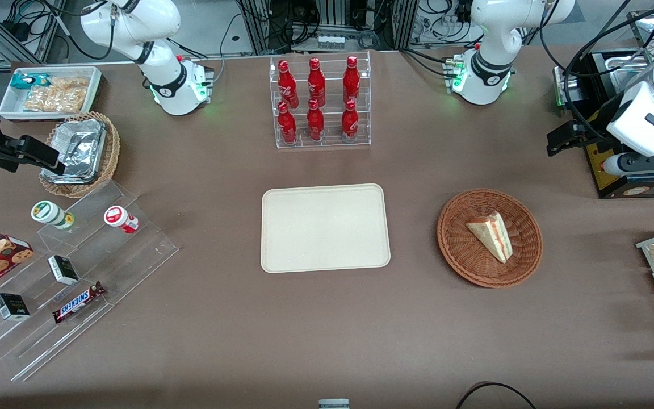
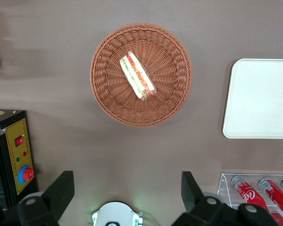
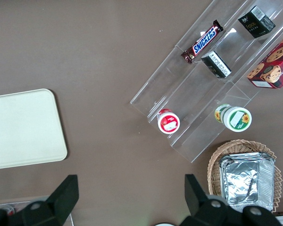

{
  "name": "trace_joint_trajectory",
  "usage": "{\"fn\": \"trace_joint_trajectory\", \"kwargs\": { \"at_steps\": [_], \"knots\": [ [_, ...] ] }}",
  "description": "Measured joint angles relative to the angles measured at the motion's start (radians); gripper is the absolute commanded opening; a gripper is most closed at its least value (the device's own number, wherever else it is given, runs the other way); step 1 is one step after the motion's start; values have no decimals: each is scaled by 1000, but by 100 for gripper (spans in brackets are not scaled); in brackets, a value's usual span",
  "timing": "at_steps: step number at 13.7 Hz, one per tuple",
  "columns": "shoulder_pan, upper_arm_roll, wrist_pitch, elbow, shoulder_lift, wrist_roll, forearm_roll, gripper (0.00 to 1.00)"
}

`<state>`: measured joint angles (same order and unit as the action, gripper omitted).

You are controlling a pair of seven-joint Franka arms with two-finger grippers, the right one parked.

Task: Place sandwich from basket to tray
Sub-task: 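Move the left gripper over the wrapped sandwich in the wicker basket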

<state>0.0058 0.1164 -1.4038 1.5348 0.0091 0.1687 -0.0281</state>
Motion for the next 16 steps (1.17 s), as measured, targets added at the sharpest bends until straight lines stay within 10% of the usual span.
{"fn": "trace_joint_trajectory", "kwargs": {
  "at_steps": [16],
  "knots": [
    [0, 1, -476, 376, 113, 1, 44, 100]
  ]
}}
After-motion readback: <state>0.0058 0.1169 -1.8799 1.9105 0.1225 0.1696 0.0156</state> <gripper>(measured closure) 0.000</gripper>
